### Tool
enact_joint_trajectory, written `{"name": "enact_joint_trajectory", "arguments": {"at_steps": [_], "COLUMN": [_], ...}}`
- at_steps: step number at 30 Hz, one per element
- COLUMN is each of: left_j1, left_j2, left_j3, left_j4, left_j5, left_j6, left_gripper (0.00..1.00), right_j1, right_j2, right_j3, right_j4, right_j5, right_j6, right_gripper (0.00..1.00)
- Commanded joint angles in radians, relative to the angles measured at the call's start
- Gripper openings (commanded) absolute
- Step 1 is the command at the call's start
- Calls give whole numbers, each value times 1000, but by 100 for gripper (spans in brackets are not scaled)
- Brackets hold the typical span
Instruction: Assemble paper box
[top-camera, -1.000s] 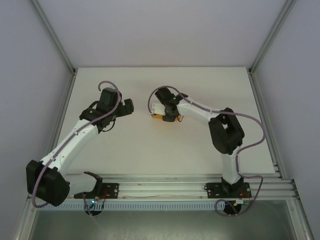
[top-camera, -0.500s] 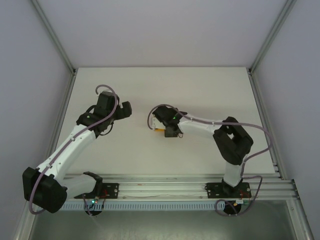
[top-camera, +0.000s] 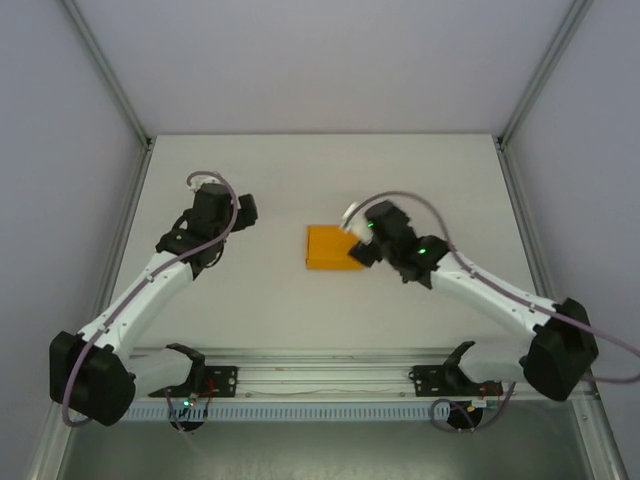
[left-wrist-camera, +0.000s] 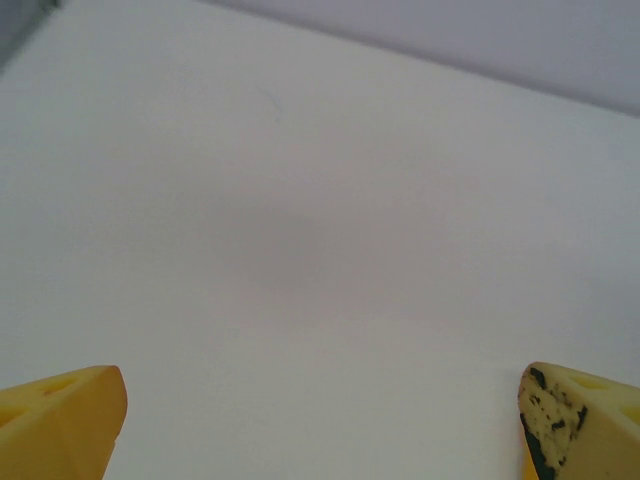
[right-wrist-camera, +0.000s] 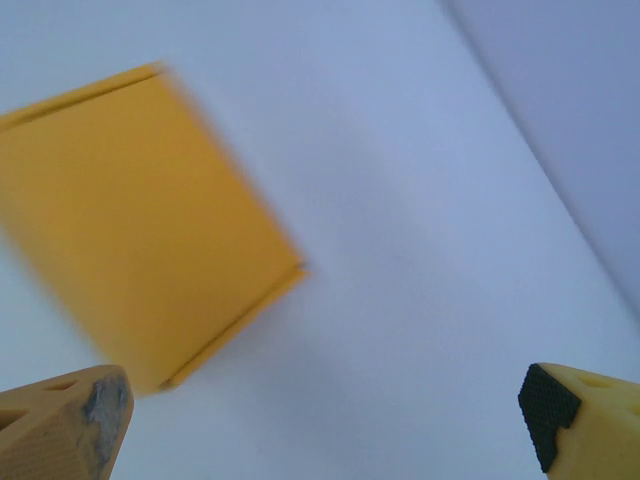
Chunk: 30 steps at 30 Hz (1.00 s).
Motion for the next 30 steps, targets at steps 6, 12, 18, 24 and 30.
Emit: {"name": "enact_joint_trajectory", "arguments": {"at_steps": [6,12,18,24,30], "left_j1": [224,249,255,292,293], "left_j2": [23,70,128,355,351], "left_j3": [-420,-511,-516,-569,-577], "left_j4": [763,998,1018,1290,1308], "left_j5": [-156,-56,5,82,46], "left_j6": [184,277,355,354,337], "left_gripper": [100,100,100,100,100], "right_j1": [-424,-594,-624,-675,-676], "right_j2": [-97,125,186,274,271], "right_j3": [-377,-520,-530,-507,-533], "right_j4": [563,975,1063,1080,1138], "right_j5": [82,29,-177,-119,-102], "right_j6": [499,550,558,644,644], "right_gripper": [100,100,100,100,100]}}
